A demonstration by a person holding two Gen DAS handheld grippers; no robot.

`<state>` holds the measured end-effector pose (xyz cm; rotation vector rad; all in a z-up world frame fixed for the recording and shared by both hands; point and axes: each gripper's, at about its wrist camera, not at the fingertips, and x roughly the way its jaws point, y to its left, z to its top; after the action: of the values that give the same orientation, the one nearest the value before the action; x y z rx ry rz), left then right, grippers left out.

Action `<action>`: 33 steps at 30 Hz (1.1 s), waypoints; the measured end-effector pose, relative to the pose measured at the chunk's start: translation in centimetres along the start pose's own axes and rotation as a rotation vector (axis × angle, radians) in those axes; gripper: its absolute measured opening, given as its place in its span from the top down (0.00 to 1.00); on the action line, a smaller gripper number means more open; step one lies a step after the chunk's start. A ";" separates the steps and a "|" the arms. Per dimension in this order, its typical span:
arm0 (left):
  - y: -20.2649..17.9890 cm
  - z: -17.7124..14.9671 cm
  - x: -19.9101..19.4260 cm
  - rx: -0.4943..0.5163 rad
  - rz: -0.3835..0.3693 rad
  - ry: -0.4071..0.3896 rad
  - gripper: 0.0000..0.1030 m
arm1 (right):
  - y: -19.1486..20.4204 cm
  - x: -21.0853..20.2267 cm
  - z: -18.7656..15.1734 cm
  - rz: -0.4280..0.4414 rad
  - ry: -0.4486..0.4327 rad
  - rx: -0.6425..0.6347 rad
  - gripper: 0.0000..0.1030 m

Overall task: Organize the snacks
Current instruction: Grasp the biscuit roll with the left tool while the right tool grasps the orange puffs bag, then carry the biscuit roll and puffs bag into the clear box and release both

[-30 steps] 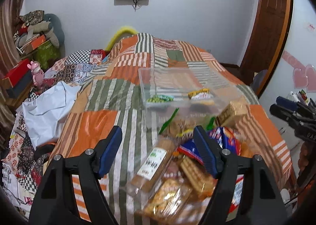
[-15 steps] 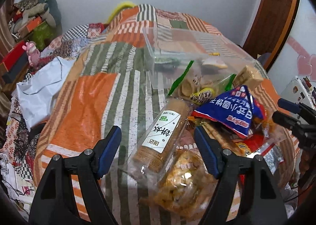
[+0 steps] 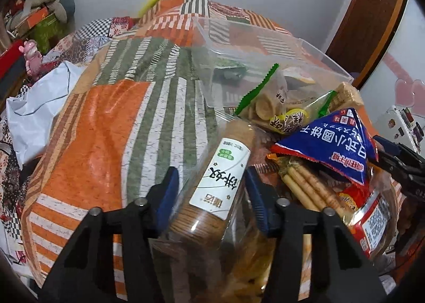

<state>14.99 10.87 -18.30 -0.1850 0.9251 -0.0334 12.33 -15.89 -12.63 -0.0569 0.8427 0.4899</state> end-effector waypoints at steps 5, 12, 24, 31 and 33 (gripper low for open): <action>0.9 -0.3 -1.1 -0.036 0.065 -0.011 0.67 | -1.1 -0.7 -0.4 0.008 0.006 0.022 0.41; 1.5 -0.6 -1.6 -0.044 0.064 0.012 0.66 | -2.1 -1.1 -0.8 -0.060 0.036 -0.006 0.47; 1.4 -0.2 0.8 0.000 0.093 0.035 0.59 | -2.9 0.2 -0.6 -0.036 0.073 0.042 0.47; 1.6 -0.3 0.7 0.009 0.071 0.011 0.64 | -3.0 0.1 -0.7 -0.030 0.058 0.054 0.52; 1.6 -0.3 0.4 0.015 0.084 0.007 0.64 | -3.1 0.0 -0.6 -0.029 0.057 0.058 0.54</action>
<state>14.90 12.34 -19.08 -0.1317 0.9386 0.0369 13.26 -18.75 -13.44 -0.0297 0.9108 0.4381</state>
